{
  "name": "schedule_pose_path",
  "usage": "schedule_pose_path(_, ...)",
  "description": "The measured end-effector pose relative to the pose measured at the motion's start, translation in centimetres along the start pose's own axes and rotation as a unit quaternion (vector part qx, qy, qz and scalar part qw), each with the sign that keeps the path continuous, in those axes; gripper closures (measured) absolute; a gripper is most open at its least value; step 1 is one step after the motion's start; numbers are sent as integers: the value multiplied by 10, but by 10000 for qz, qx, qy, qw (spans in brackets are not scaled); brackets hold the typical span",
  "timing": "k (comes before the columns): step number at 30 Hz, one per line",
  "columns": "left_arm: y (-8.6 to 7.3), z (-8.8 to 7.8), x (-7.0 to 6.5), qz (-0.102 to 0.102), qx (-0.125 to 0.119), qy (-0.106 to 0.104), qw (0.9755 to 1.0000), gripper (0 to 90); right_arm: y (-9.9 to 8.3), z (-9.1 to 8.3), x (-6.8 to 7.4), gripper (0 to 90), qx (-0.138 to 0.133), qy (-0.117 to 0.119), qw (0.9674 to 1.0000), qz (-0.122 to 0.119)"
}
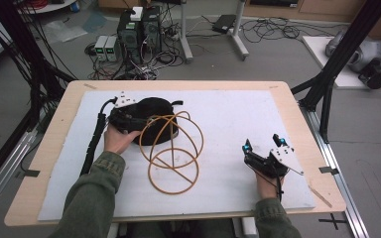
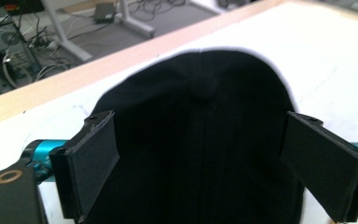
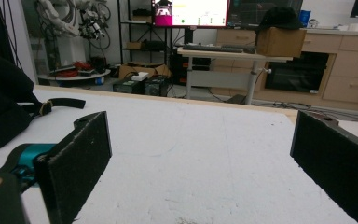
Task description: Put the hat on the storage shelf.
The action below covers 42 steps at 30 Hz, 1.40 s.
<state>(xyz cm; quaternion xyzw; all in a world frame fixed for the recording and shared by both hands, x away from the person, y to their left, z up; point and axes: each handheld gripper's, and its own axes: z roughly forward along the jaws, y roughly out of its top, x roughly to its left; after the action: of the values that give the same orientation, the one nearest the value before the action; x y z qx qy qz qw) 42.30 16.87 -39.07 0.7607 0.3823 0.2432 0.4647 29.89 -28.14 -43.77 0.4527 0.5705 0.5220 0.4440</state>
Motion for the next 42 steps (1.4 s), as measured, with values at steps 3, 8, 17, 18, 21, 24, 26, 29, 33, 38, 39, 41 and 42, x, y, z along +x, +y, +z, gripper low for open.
schedule_pose_path(3,-4,6,1,-96,95,-6,9999,121,0,-1,-1,43,1,5,10000,-14)
schedule_pose_path(8,-7,12,0,-168,93,6,9998,150,-1,-1,-2,43,-6,10,10000,-32)
schedule_pose_path(17,-16,13,-5,-133,-103,178,9997,310,0,-2,-5,43,-18,-27,10000,-15)
schedule_pose_path(18,-21,11,-4,-105,-193,331,9992,333,0,-2,-5,43,-18,-30,10000,4)
schedule_pose_path(21,-26,9,-1,-179,-195,300,9992,425,-1,-2,-5,43,3,-30,10000,49)
schedule_pose_path(24,-28,7,1,-152,-224,228,9994,494,-1,-2,-5,43,24,-28,10000,92)
schedule_pose_path(26,-27,6,-1,-81,-304,215,9993,633,-1,-1,-6,43,12,-31,10000,42)
schedule_pose_path(29,-27,7,0,-137,-270,142,9994,723,-1,-1,-4,43,48,-17,9999,92)
schedule_pose_path(33,-29,7,0,-143,-269,139,9994,826,-1,0,-4,43,34,-14,10000,24)
schedule_pose_path(38,-28,6,0,-133,-294,181,9993,840,-1,0,-4,43,37,-17,10000,44)
schedule_pose_path(39,-27,5,0,-130,-301,187,9993,840,-1,0,-4,43,37,-17,10000,44)
schedule_pose_path(41,-27,5,0,-149,-313,193,9992,842,-1,0,-4,43,58,-13,10000,66)
schedule_pose_path(42,-27,4,0,-156,-320,195,9992,843,-1,0,-4,43,39,-15,10000,37)
